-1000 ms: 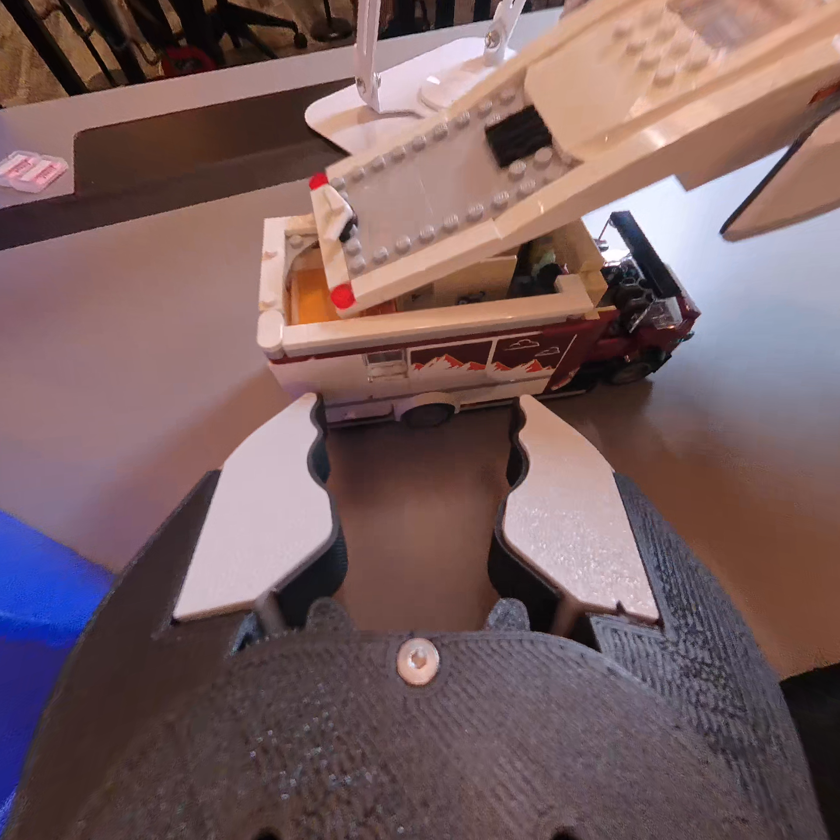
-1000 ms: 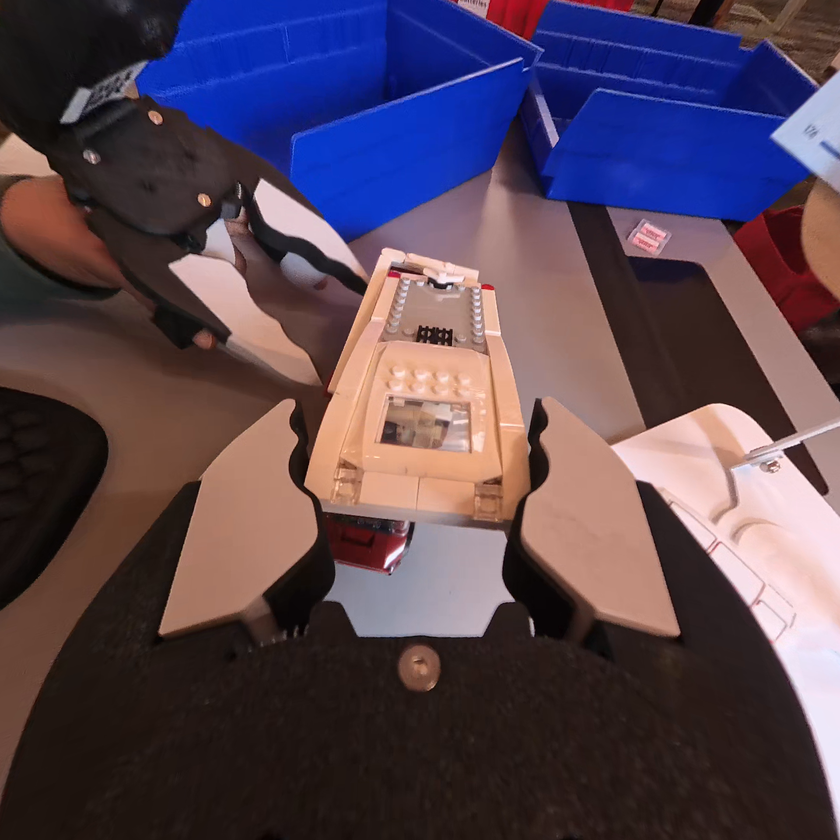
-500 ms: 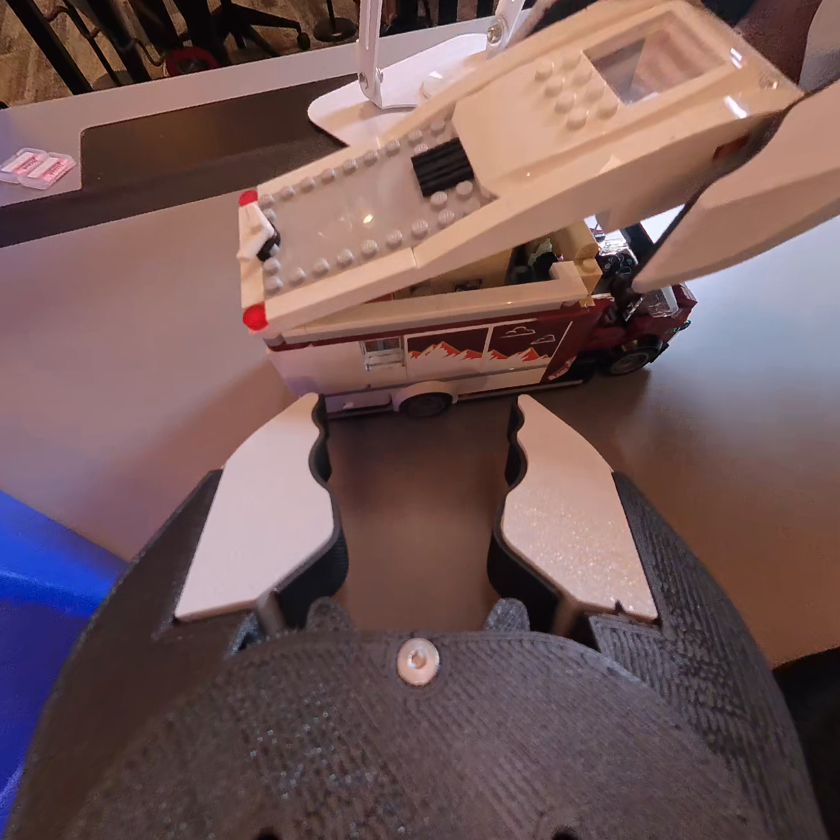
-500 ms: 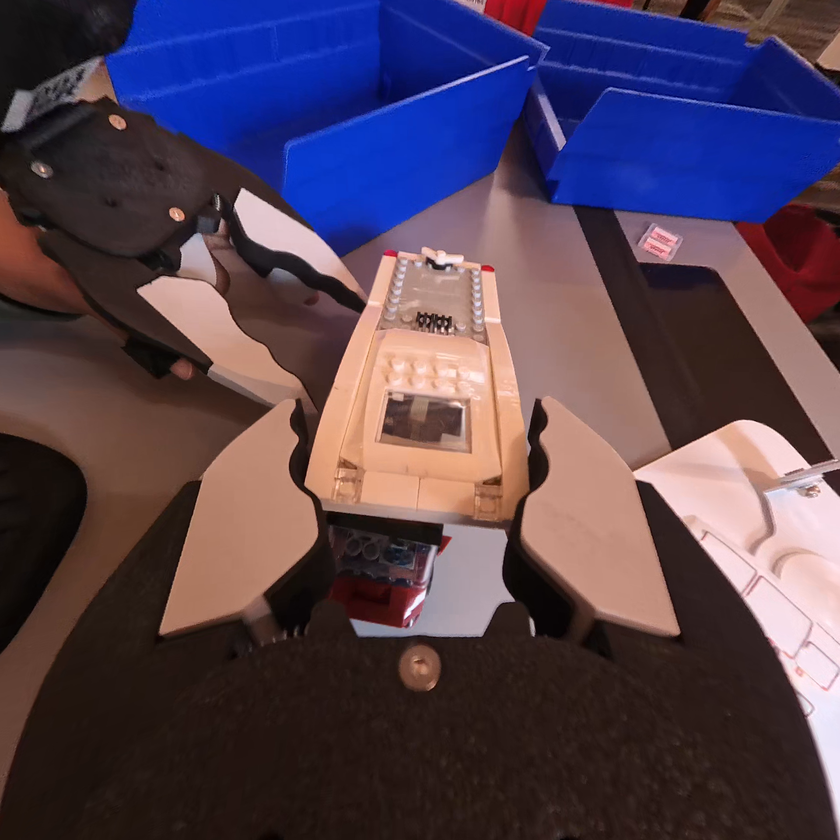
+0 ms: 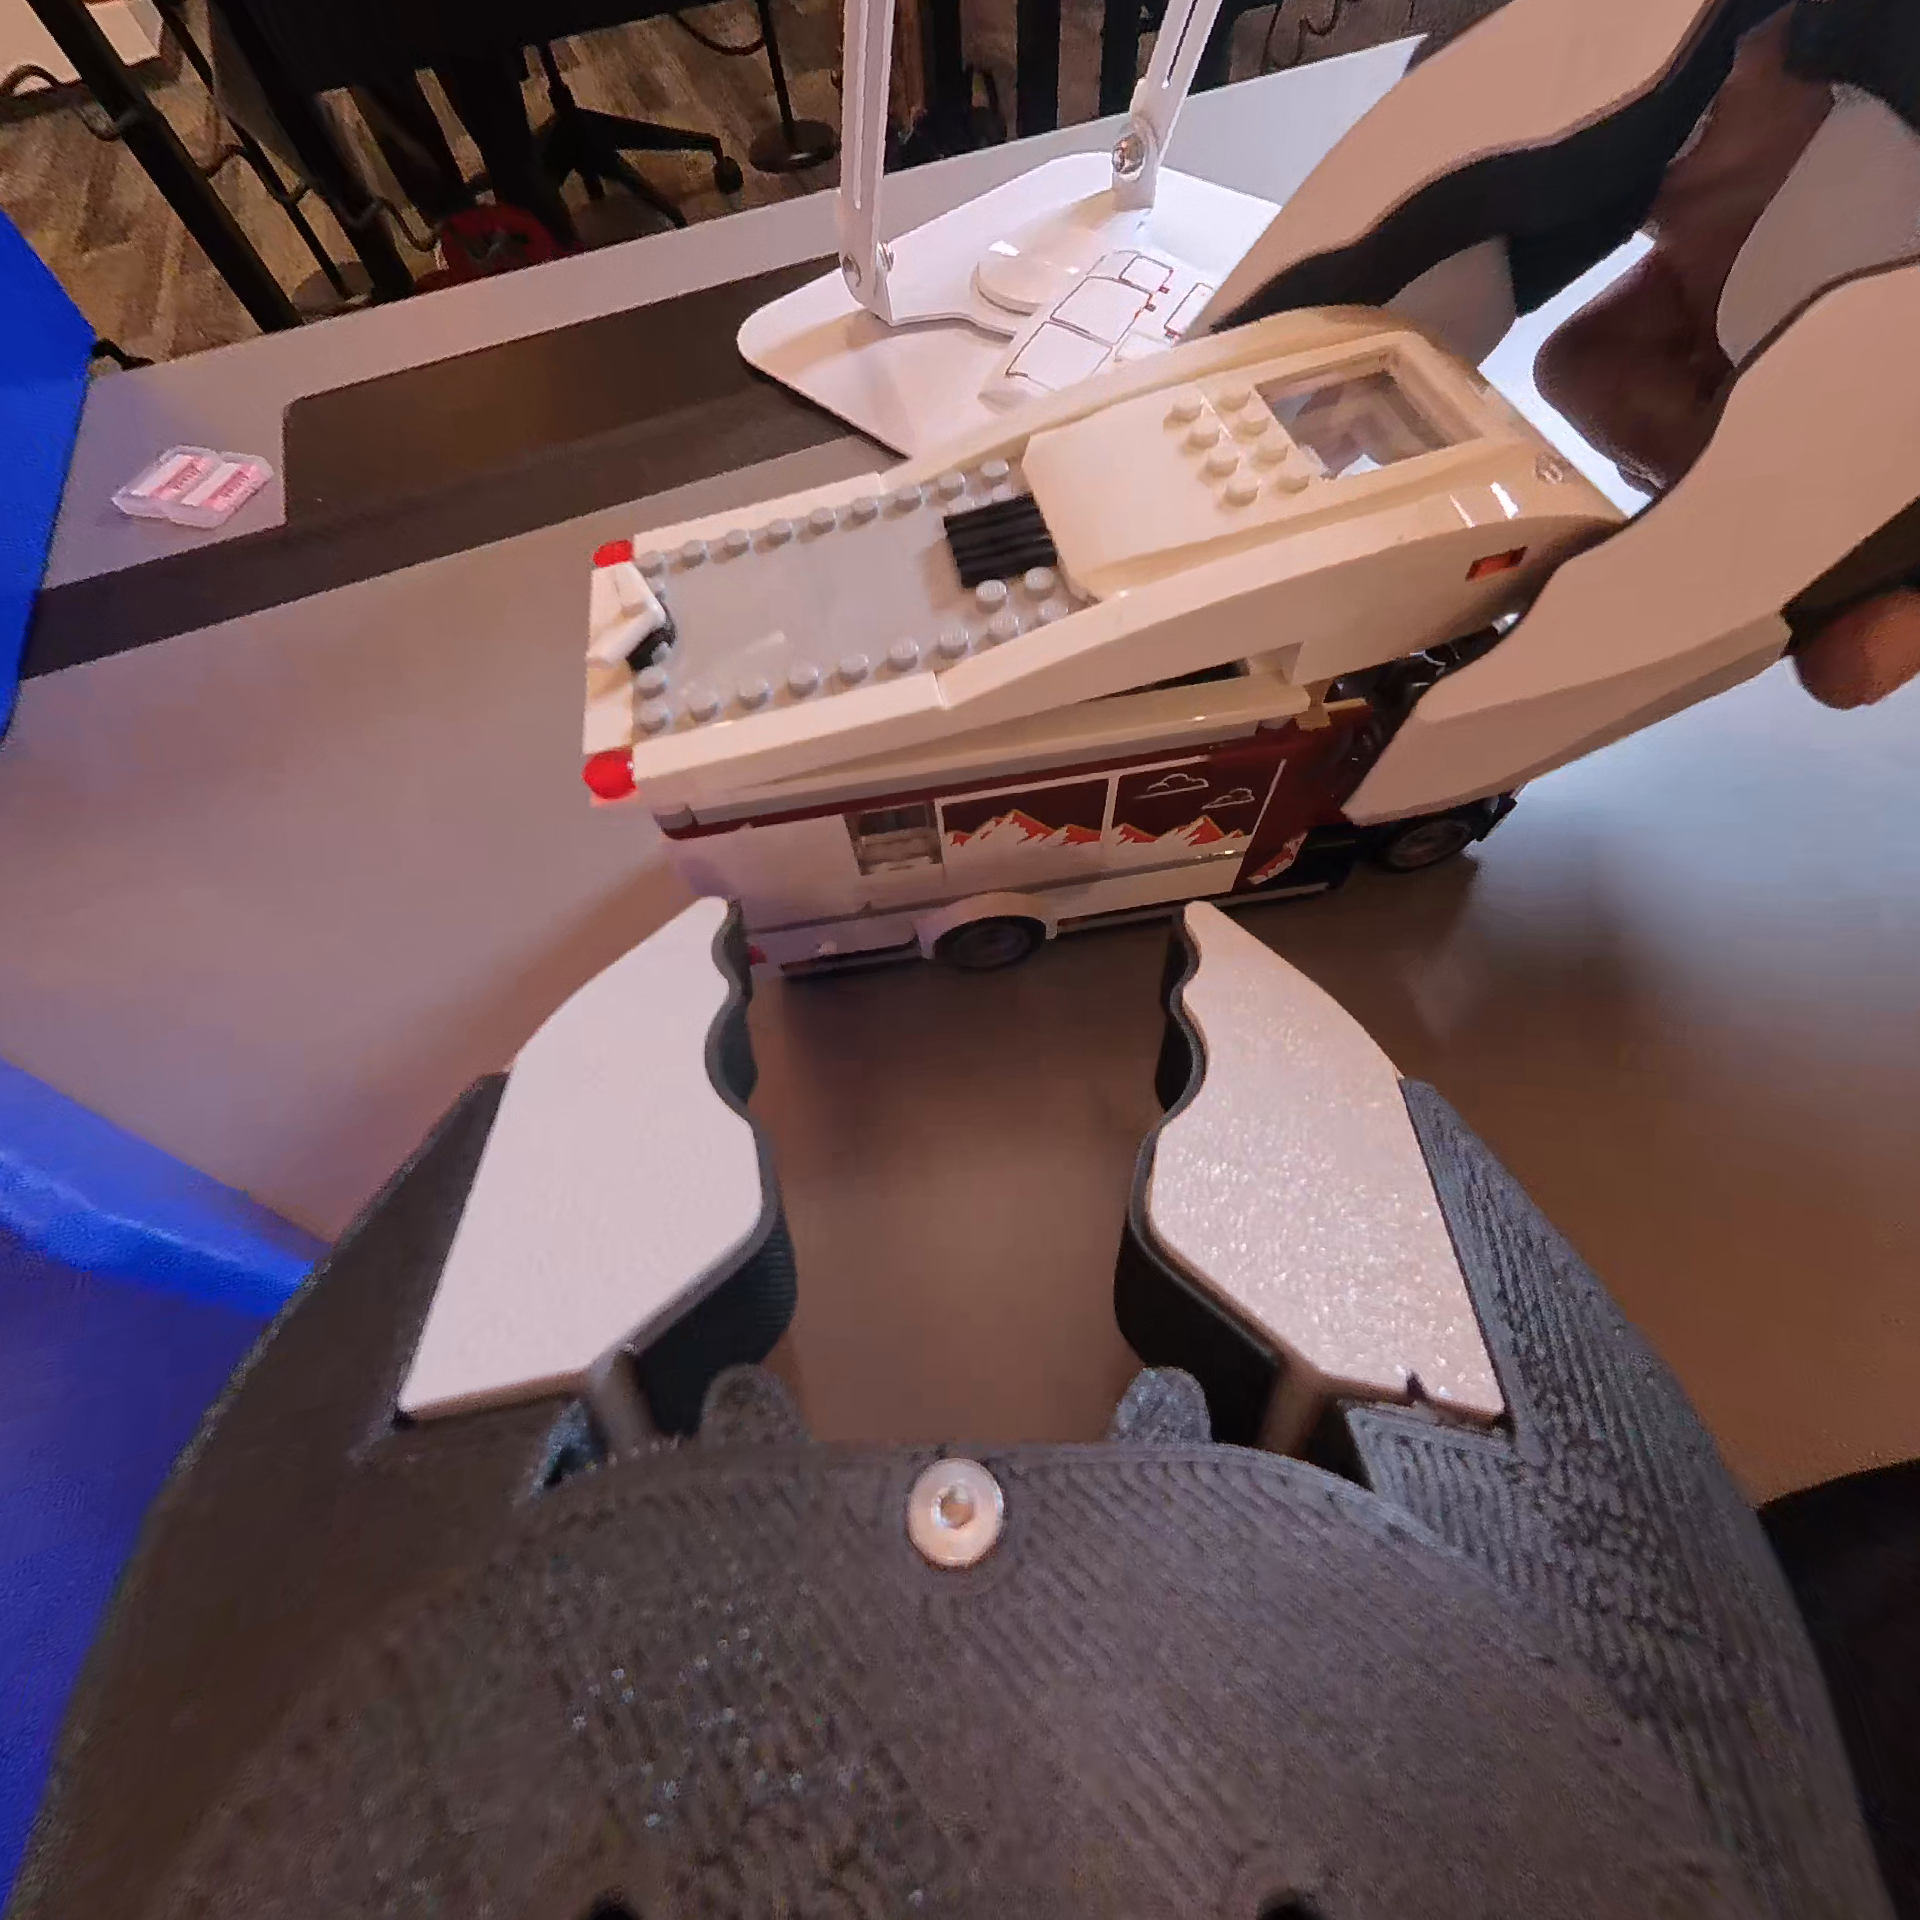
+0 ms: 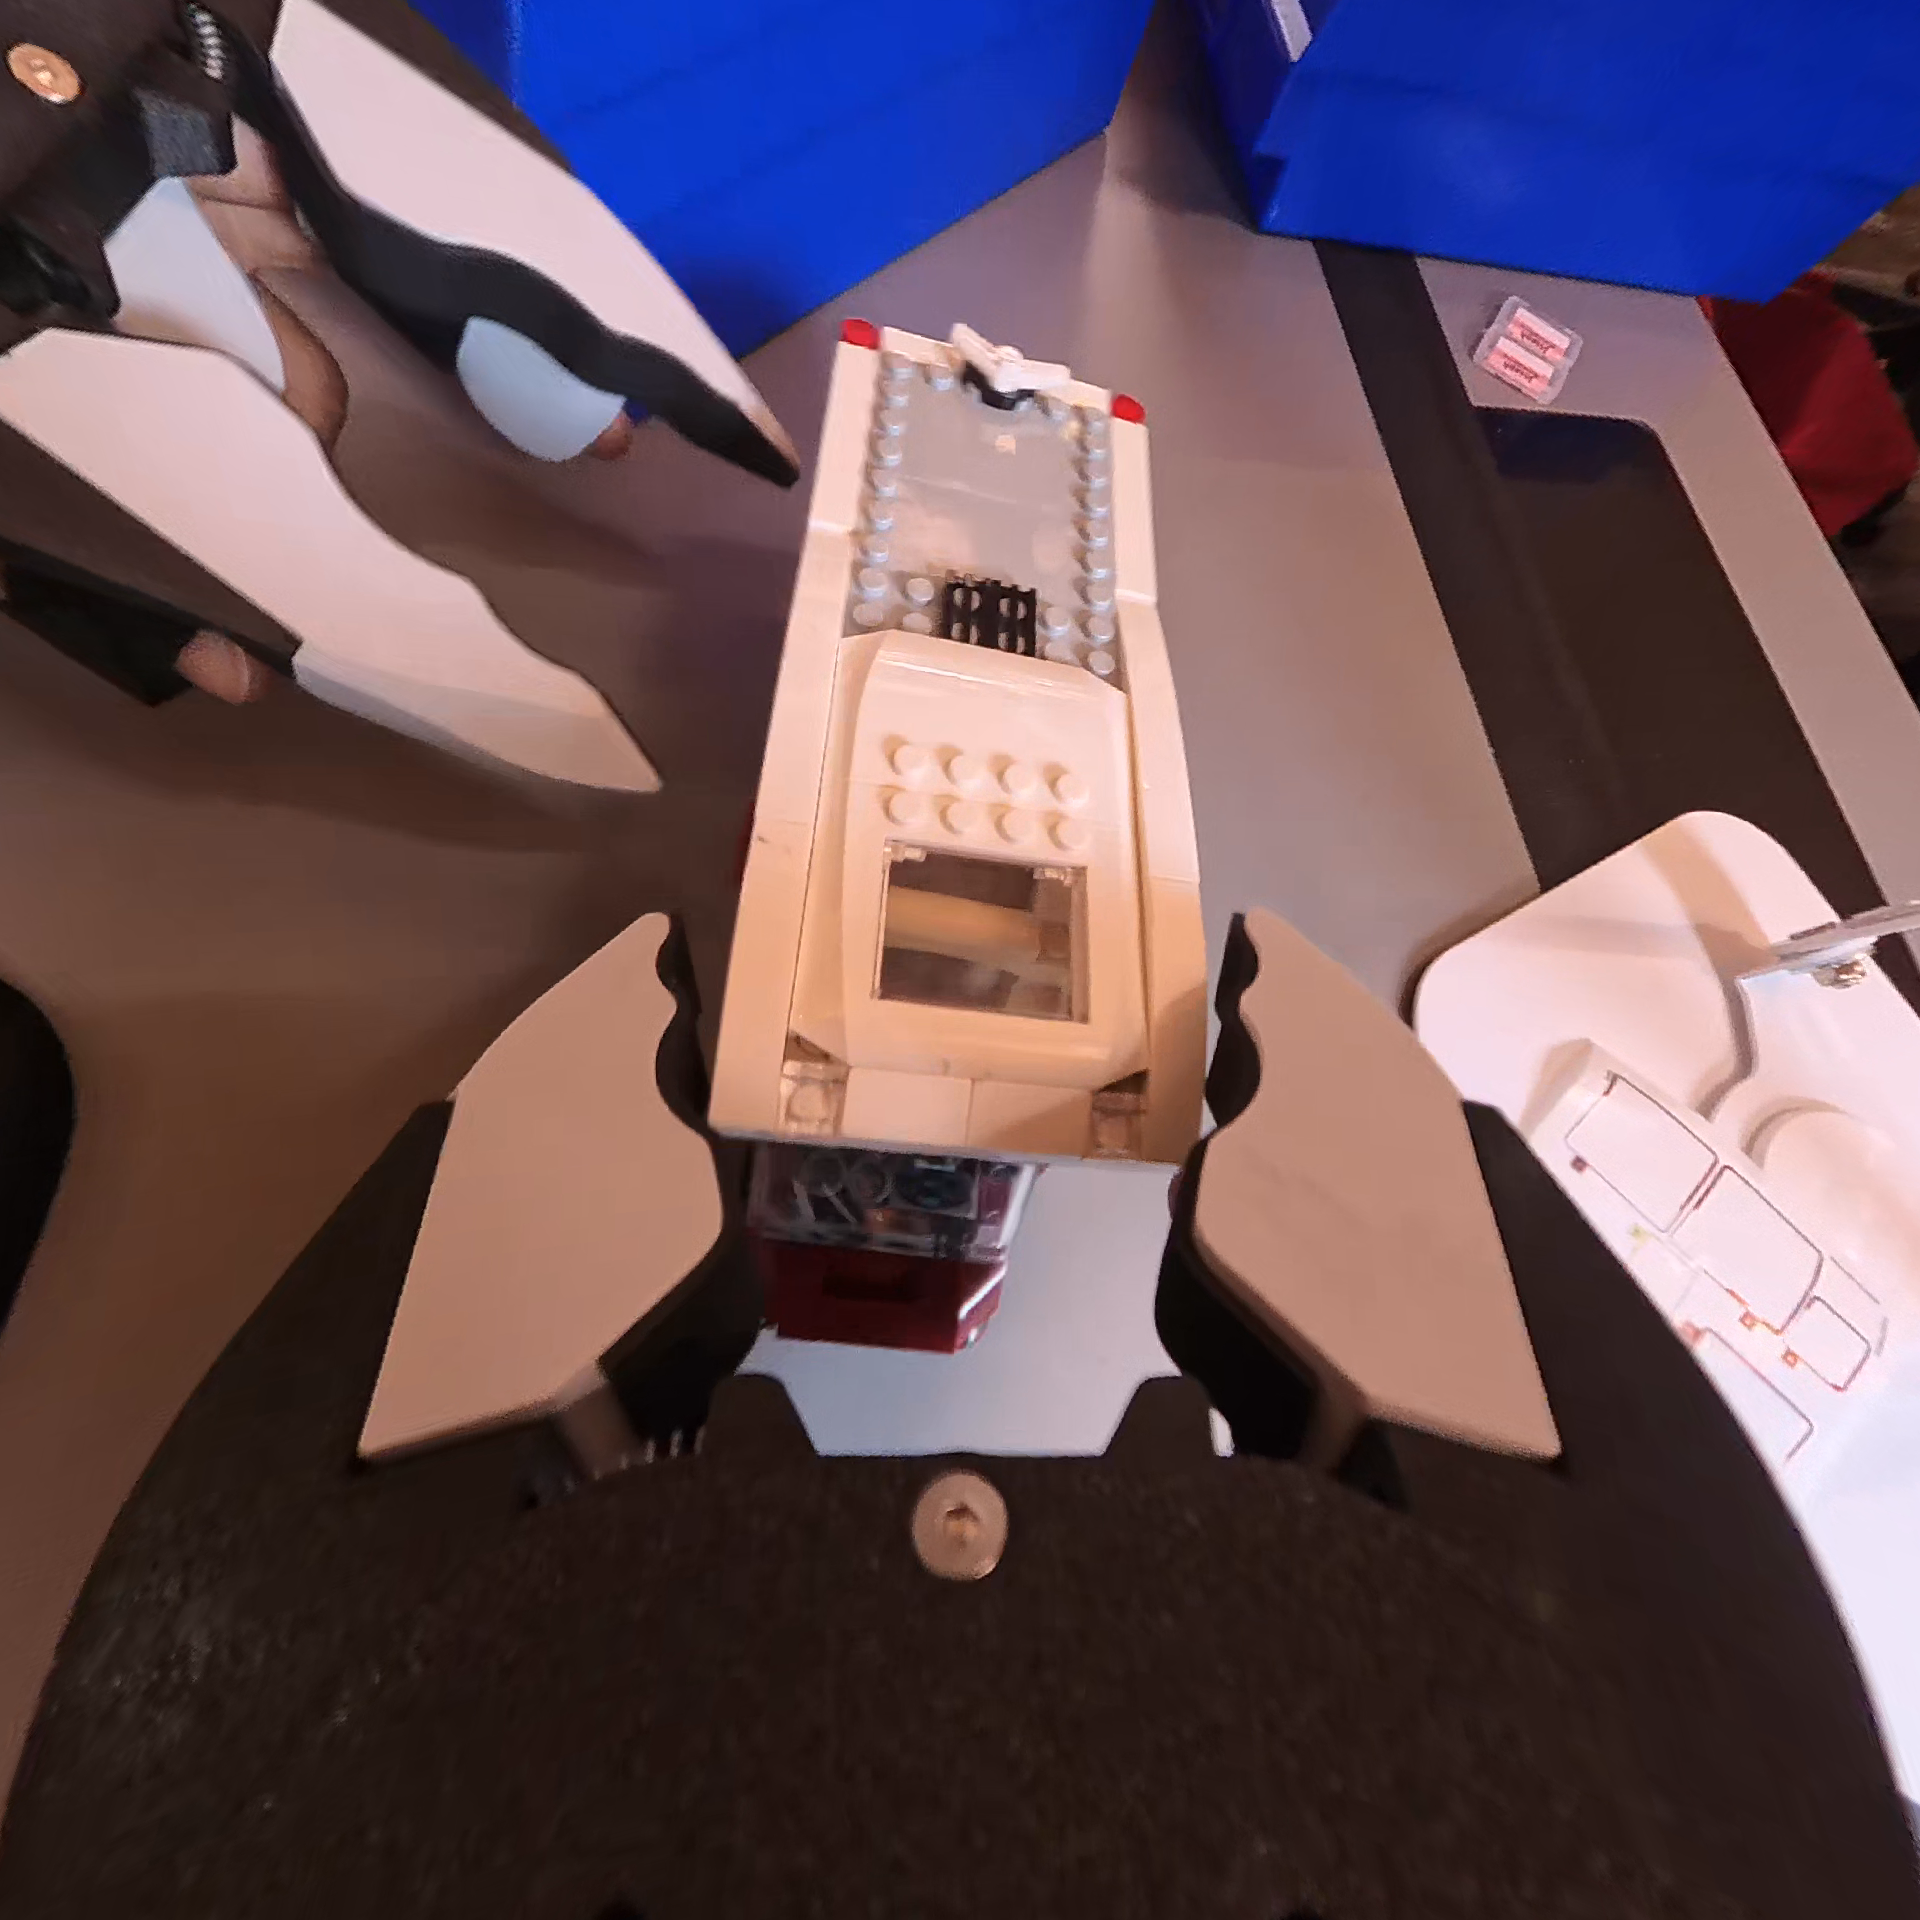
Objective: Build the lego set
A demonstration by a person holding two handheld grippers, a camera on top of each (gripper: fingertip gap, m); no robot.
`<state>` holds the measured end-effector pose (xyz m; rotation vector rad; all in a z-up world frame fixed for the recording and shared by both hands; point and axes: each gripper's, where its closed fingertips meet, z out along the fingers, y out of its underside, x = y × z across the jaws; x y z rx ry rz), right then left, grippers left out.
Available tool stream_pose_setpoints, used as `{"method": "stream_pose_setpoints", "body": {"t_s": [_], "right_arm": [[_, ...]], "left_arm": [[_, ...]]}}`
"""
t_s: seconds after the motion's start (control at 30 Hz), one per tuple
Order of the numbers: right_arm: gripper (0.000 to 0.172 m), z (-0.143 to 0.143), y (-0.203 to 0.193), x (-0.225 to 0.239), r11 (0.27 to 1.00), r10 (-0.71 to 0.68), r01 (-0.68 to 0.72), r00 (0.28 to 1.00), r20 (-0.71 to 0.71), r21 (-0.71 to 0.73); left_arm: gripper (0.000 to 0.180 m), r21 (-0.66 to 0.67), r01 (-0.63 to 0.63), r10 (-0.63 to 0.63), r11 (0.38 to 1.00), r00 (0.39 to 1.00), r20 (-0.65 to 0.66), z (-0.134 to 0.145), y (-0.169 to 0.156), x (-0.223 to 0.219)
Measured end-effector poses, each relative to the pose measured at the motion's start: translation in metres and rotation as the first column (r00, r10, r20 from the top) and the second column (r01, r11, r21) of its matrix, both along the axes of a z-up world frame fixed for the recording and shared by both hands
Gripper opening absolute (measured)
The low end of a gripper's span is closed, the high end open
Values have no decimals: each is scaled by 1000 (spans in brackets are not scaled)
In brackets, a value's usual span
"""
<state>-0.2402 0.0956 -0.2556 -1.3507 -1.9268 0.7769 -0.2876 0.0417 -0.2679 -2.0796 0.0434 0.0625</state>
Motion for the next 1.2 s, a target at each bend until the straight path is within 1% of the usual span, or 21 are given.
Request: {"method": "stream_pose_setpoints", "body": {"t_s": [0.07, 0.17, 0.2, 0.3, 0.33, 0.37, 0.47, 0.6, 0.73, 0.93, 1.03, 1.13, 1.2], "right_arm": [[95, 2, -3, 7, 1000, 11, -11, 1000, 3, -24], [95, 5, 2, 17, 1000, 5, -5, 1000, -9, -7], [94, 6, 4, 19, 1000, -3, 3, 1000, -15, -10], [91, 11, 4, 19, 999, -16, 15, 999, -35, -38], [87, 11, 3, 18, 999, -19, 17, 999, -36, -42], [78, 10, 3, 17, 999, -23, 21, 999, -26, -44], [77, 9, 4, 21, 998, -39, 39, 999, -7, -40], [77, 6, 5, 29, 997, -57, 57, 998, 3, -55], [77, -4, 6, 31, 999, -45, 46, 998, 47, -24], [78, -3, 6, 31, 999, -29, 28, 999, 40, 17], [84, -1, 2, 32, 999, -18, 19, 1000, 22, -27], [84, 4, 1, 32, 993, -34, 34, 999, 1, -113], [79, 6, 1, 31, 984, -48, 48, 999, 3, -174]], "left_arm": [[76, 19, -5, 5, 1000, 1000, -17, 8, -2, -4], [73, 32, -3, 4, 999, 998, -58, 20, -2, -12], [70, 29, 12, -10, 1000, 998, -66, 22, -1, -14], [65, -13, 50, -51, 999, 995, -86, 26, 2, -15], [65, -31, 57, -60, 998, 992, -108, 27, 3, -15], [66, -42, 62, -67, 997, 988, -135, 30, 5, -16], [66, -72, 75, -88, 995, 977, -192, 38, 6, -19], [65, -84, 78, -94, 993, 975, -204, 47, 8, -28], [67, -173, 105, -140, 979, 970, -198, 43, 11, -33], [68, -323, 180, -250, 929, 950, -187, 33, 13, -38], [67, -381, 211, -302, 900, 933, -196, 27, 15, -39], [62, -405, 251, -352, 879, 915, -198, 22, 16, -33], [56, -415, 255, -369, 874, 903, -222, 20, 15, -30]]}}
